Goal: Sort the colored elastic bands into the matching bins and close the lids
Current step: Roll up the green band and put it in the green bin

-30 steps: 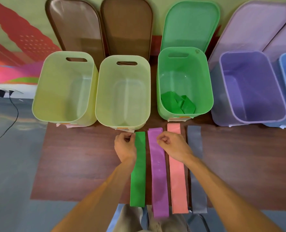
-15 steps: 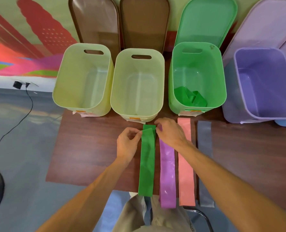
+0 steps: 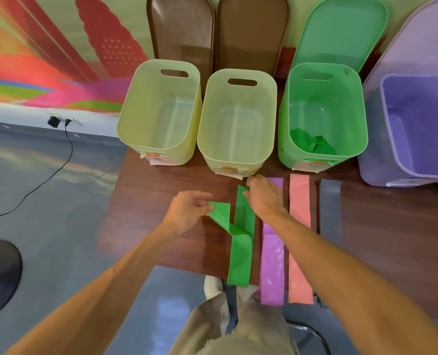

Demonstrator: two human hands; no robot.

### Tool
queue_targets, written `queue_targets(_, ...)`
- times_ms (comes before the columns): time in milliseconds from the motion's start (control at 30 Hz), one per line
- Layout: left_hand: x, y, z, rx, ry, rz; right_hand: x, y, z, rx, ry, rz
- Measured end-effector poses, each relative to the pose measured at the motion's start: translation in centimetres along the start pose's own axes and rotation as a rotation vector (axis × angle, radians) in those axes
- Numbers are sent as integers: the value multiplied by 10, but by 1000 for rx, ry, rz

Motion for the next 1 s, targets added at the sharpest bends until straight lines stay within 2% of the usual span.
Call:
queue_targets(100,2,-2,-12,-7,11,61,-4,-4,-12,31,13,-12)
queue_targets(233,19,-8,-29,-7,72,29,-11,-22,-44,63,-69,5)
queue_targets(400,62,-16,-58,6,217,28,-14,-64,-99,103,-126,-36)
queue_targets(567,106,-12,-91,-22,388,112,-21,-115,-156,151,-101,-65)
queue_targets(800,187,-16,-130,29,604,176,-18,-179,-216,315,-51,23)
queue_targets(1000,268,-18,-136,80,728,265,6,-256,-232,519,18,40)
Point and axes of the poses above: each hand's wrist, its own z-axis towards the middle knuckle, its own y-axis out of the palm, x = y × z, the point moved 8 cm from there along z, towards the middle knuckle, and after that the axes turned 10 degrees about -x, right-handed, at the moved point
